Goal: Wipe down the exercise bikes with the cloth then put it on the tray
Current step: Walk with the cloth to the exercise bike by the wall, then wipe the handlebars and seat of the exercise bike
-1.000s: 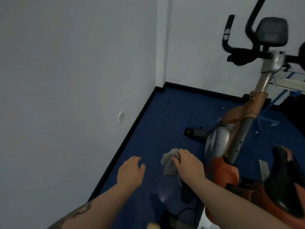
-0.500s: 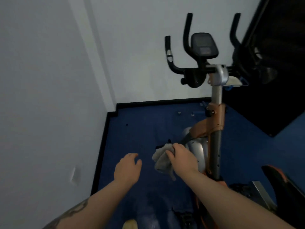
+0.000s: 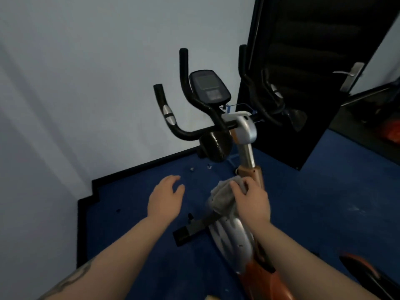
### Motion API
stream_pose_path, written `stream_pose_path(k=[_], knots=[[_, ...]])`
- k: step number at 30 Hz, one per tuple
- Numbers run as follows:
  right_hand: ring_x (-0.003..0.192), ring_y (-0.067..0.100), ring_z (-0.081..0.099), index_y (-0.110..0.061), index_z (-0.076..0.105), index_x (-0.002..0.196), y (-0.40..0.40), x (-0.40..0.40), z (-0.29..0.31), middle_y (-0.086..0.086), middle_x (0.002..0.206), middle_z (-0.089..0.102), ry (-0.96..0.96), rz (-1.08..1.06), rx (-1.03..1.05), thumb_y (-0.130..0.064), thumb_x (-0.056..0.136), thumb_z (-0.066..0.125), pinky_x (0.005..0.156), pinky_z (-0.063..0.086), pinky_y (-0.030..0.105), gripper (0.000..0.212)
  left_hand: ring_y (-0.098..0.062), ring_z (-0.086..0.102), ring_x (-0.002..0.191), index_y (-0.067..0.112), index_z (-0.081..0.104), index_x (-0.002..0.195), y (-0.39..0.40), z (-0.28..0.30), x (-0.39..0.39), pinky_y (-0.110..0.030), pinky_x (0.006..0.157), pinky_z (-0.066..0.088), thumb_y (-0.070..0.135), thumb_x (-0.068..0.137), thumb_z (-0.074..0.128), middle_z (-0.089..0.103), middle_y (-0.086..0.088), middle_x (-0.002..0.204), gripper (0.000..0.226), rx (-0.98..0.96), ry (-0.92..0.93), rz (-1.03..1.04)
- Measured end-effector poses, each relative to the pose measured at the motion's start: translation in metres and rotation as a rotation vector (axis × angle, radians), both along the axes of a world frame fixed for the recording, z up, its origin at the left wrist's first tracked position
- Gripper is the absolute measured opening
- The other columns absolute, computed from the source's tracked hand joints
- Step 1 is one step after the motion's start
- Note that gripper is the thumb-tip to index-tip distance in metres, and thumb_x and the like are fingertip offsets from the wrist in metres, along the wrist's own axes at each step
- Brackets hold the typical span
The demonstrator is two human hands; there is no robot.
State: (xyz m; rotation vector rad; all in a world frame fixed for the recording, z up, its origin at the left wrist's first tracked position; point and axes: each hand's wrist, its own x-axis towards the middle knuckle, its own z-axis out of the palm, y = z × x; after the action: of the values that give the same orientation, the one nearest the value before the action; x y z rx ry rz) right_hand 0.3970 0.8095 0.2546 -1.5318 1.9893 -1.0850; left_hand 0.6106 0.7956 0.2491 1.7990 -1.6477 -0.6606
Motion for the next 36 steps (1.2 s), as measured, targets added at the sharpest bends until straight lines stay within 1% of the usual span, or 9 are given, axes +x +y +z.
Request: stream_pose_path(k=[3, 7, 12, 16, 21, 26, 29, 32, 36], knots=[[0.079, 0.008, 0.062, -0.029, 0.058, 0.089, -0.041, -0.010, 0.033, -0.009, 0.083, 0.062, -0.126, -0.053, -0.182, -0.043, 0.090, 0.057, 0.064, 0.050, 0.030, 0.015, -0.016, 0.048, 0.126, 0.022, 0.053, 0.133, -0.048, 0.028, -0.014, -0.029, 0.104, 0.035, 0.029, 0.097, 0.050, 0.051, 0.004, 0.139, 0.038, -0.142, 0.071, -0.005], [0.078, -0.005, 0.058, -0.044, 0.052, 0.091, -0.094, -0.004, 0.076, -0.019, 0.083, 0.061, -0.075, 0.033, -0.418, -0.042, 0.086, 0.062, 0.060, 0.042, 0.011, 0.011, -0.011, 0.056, 0.111, 0.023, 0.061, 0.122, -0.094, 0.054, -0.036, -0.032, 0.096, 0.045, 0.028, 0.096, 0.050, 0.061, 0.006, 0.121, 0.028, -0.230, 0.267, 0.014], [0.091, 0.013, 0.050, -0.019, 0.066, 0.093, -0.125, 0.012, 0.051, -0.003, 0.092, 0.059, 0.408, 0.398, -0.460, -0.034, 0.085, 0.067, 0.084, 0.039, 0.028, 0.017, 0.004, 0.059, 0.093, 0.029, 0.064, 0.102, -0.116, 0.053, -0.059, -0.012, 0.077, 0.045, 0.022, 0.097, 0.048, 0.066, 0.011, 0.101, 0.019, -0.196, 0.466, 0.038], [0.105, 0.013, 0.046, -0.018, 0.069, 0.090, -0.128, 0.004, 0.026, -0.001, 0.104, 0.055, 0.342, 0.418, -0.512, -0.038, 0.091, 0.057, 0.096, 0.039, 0.031, 0.024, 0.010, 0.059, 0.080, 0.035, 0.061, 0.093, -0.119, 0.040, -0.060, -0.003, 0.064, 0.043, 0.024, 0.099, 0.046, 0.066, 0.017, 0.087, 0.020, -0.168, 0.525, 0.036], [0.101, 0.015, 0.050, -0.023, 0.058, 0.114, -0.149, 0.024, 0.037, -0.002, 0.115, 0.053, 0.313, 0.270, -0.325, -0.039, 0.089, 0.055, 0.077, 0.050, 0.033, 0.030, 0.003, 0.061, 0.070, 0.036, 0.055, 0.096, -0.129, 0.031, -0.066, -0.013, 0.057, 0.048, 0.032, 0.101, 0.038, 0.066, 0.021, 0.085, 0.019, -0.142, 0.523, -0.041], [0.108, 0.014, 0.049, -0.022, 0.045, 0.140, -0.125, 0.009, 0.022, 0.004, 0.121, 0.050, 0.262, 0.260, -0.324, -0.022, 0.096, 0.048, 0.092, 0.045, 0.027, 0.044, 0.003, 0.061, 0.086, 0.038, 0.056, 0.102, -0.132, 0.023, -0.065, -0.009, 0.069, 0.046, 0.038, 0.098, 0.035, 0.065, 0.022, 0.095, 0.021, -0.153, 0.508, -0.125], [0.104, 0.017, 0.051, -0.020, 0.043, 0.140, -0.126, 0.013, 0.029, 0.005, 0.118, 0.051, 0.322, 0.234, -0.250, -0.022, 0.097, 0.042, 0.089, 0.045, 0.029, 0.044, -0.001, 0.063, 0.090, 0.039, 0.056, 0.104, -0.133, 0.023, -0.061, -0.015, 0.072, 0.049, 0.040, 0.095, 0.034, 0.066, 0.019, 0.097, 0.024, -0.139, 0.535, -0.173], [0.100, 0.021, 0.052, -0.021, 0.053, 0.124, -0.156, 0.025, 0.048, 0.002, 0.115, 0.056, 0.599, 0.300, -0.170, -0.032, 0.093, 0.050, 0.083, 0.048, 0.037, 0.033, -0.002, 0.063, 0.085, 0.034, 0.056, 0.109, -0.134, 0.021, -0.061, -0.018, 0.071, 0.051, 0.036, 0.098, 0.035, 0.067, 0.016, 0.094, 0.024, -0.142, 0.565, -0.189], [0.100, 0.014, 0.051, -0.032, 0.047, 0.126, -0.143, 0.028, 0.039, -0.005, 0.109, 0.052, 0.440, 0.179, -0.156, -0.051, 0.094, 0.032, 0.075, 0.049, 0.031, 0.041, 0.002, 0.062, 0.082, 0.032, 0.056, 0.110, -0.133, 0.021, -0.061, -0.008, 0.067, 0.047, 0.029, 0.101, 0.036, 0.067, 0.019, 0.094, 0.022, -0.149, 0.611, -0.180]])
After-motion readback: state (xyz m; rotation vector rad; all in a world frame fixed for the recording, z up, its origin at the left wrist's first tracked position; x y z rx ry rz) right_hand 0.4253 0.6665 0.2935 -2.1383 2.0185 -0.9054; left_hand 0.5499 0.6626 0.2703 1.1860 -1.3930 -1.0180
